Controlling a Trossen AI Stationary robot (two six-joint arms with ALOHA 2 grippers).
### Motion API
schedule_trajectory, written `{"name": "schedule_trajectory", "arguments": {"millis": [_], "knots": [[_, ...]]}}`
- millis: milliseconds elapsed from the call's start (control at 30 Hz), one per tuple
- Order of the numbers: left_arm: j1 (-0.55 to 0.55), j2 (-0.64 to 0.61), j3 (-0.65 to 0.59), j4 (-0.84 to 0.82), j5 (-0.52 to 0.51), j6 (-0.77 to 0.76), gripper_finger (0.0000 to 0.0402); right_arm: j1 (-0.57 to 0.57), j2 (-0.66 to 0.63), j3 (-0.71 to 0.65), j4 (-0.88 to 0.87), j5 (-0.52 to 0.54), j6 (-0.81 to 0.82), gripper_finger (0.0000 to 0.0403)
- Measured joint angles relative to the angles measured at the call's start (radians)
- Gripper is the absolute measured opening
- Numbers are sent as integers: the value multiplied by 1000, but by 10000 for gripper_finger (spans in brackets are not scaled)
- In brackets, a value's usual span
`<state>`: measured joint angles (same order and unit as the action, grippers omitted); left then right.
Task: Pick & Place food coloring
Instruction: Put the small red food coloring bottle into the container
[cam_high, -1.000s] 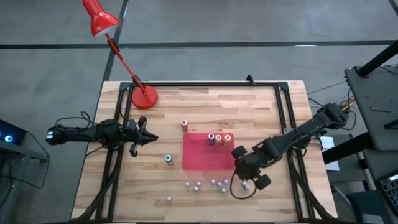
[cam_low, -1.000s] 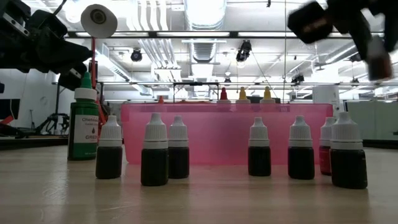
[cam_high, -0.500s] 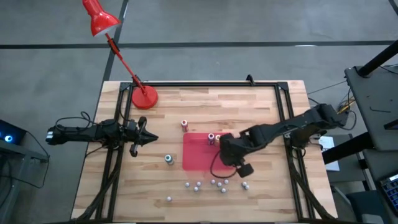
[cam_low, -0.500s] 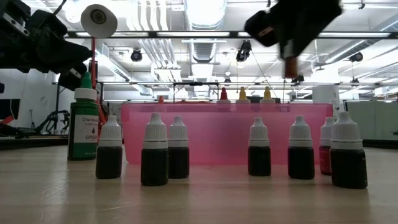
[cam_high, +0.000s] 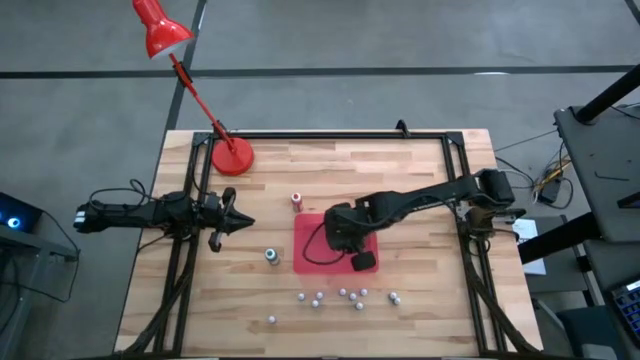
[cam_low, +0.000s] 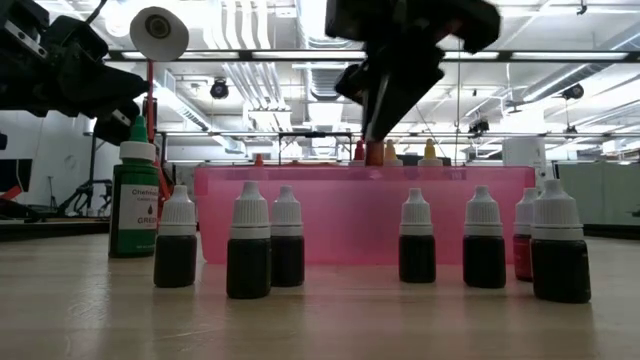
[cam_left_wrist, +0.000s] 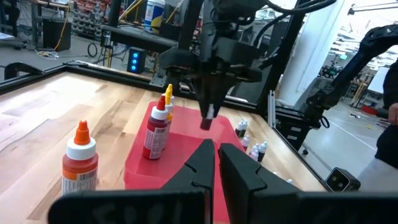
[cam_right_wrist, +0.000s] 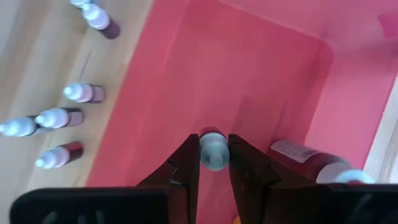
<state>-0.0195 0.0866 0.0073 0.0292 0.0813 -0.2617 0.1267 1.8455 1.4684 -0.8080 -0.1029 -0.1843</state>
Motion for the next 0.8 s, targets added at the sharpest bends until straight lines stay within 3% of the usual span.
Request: {"name": "schedule_trajectory", "arguments": {"millis": [800], "knots": [[0,0,0,0,0,0,0,-46,23,-121,171,-3,-89,61]]}}
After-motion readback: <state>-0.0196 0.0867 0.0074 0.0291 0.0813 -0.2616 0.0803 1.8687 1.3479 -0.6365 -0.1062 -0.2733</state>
